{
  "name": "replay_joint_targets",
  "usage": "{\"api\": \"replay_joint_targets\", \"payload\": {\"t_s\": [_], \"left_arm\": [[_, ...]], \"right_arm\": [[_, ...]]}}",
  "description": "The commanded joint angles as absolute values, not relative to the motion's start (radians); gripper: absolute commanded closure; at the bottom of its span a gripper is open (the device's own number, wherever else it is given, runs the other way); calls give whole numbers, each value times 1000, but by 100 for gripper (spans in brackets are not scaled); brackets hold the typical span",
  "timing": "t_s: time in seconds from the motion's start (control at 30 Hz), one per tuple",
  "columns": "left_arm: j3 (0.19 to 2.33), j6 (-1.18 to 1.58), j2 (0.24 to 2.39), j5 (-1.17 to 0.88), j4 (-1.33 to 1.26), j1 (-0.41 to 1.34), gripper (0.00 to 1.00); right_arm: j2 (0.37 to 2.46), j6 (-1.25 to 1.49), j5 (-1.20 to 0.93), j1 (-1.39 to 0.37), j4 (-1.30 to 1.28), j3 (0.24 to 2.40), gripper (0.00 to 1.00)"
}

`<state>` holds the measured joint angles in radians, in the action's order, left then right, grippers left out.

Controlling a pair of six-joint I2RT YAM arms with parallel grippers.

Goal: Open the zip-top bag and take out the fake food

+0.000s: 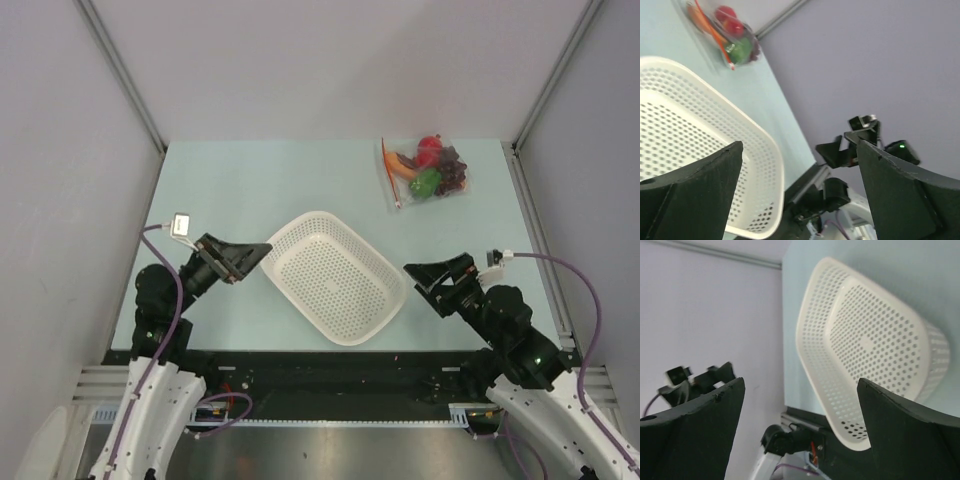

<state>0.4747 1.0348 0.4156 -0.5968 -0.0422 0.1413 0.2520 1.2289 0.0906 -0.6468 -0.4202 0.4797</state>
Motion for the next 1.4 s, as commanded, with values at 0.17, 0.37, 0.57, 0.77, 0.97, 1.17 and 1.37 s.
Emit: {"api": "replay_joint_targets", "payload": {"t_s": [0.17,0.37,0.57,0.77,0.97,1.17,1.37], "left_arm": [[689,755,569,-299,285,135,0],[712,759,653,-68,250,133,0],[845,780,897,-56,302,109,1],[873,684,976,-117,104,68,0],[905,530,996,-98,12,58,0],[917,424,1015,-120,3,80,0],[937,354,1046,-155,-25,121,1]], "right_arm": [[593,922,264,-484,-559,764,0],[1061,870,-220,-132,-350,877,0],[1458,861,-320,-87,-190,1074,0],[1762,971,-417,-58,-8,1189,0],[1972,1092,-462,-54,142,1270,0],[2040,1163,-425,-55,224,1275,5],[2082,1248,-432,-26,277,1235,23]]}}
